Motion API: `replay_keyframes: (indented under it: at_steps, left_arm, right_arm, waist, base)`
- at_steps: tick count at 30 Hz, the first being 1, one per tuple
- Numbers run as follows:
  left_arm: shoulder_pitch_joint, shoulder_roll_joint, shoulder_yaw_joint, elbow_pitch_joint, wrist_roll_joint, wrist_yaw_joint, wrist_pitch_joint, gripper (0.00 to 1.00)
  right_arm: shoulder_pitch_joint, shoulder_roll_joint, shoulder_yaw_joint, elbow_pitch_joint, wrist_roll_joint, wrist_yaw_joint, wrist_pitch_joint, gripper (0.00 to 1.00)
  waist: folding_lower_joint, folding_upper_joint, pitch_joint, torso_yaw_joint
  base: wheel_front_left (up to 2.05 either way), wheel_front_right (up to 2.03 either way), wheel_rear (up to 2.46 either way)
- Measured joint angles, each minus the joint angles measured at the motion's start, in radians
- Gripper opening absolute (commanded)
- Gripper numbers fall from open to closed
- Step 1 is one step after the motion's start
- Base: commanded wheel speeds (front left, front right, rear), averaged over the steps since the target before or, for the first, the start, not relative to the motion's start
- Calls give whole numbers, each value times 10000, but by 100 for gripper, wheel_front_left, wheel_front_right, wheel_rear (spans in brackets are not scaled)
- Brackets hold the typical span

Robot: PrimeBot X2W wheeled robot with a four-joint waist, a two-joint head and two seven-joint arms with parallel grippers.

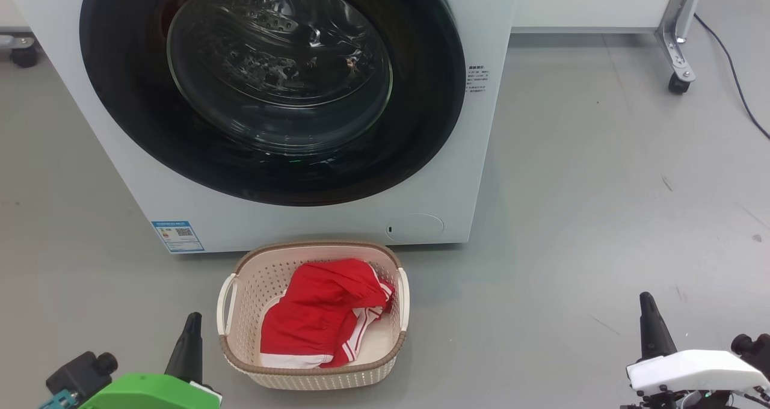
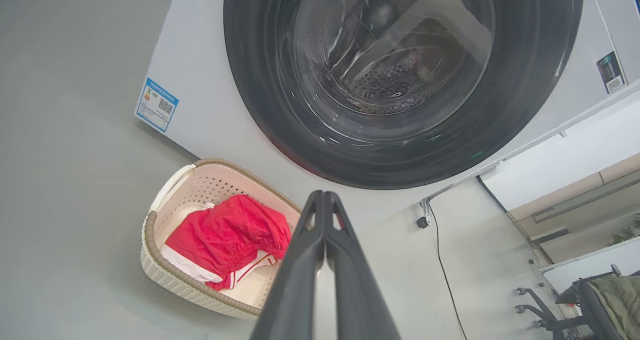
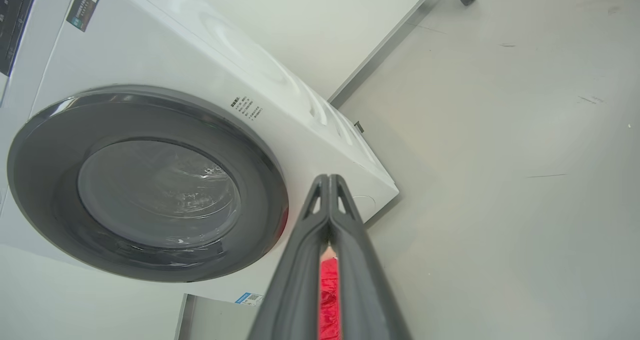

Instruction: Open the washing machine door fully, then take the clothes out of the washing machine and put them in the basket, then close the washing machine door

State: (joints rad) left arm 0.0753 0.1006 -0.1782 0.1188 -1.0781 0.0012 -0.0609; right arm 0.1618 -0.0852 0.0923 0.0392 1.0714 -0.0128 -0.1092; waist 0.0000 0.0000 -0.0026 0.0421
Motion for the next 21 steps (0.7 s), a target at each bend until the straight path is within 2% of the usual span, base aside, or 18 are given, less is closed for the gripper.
replay_keyframes:
  at_steps: [21]
  left_arm:
    - [-488,21,706,548,-2815,-518,435,0]
  right_arm:
    - [-864,-142,-466,882,2945,525,575,0]
  waist:
    - [0,0,34,-197]
  base:
    - [0,0,0]
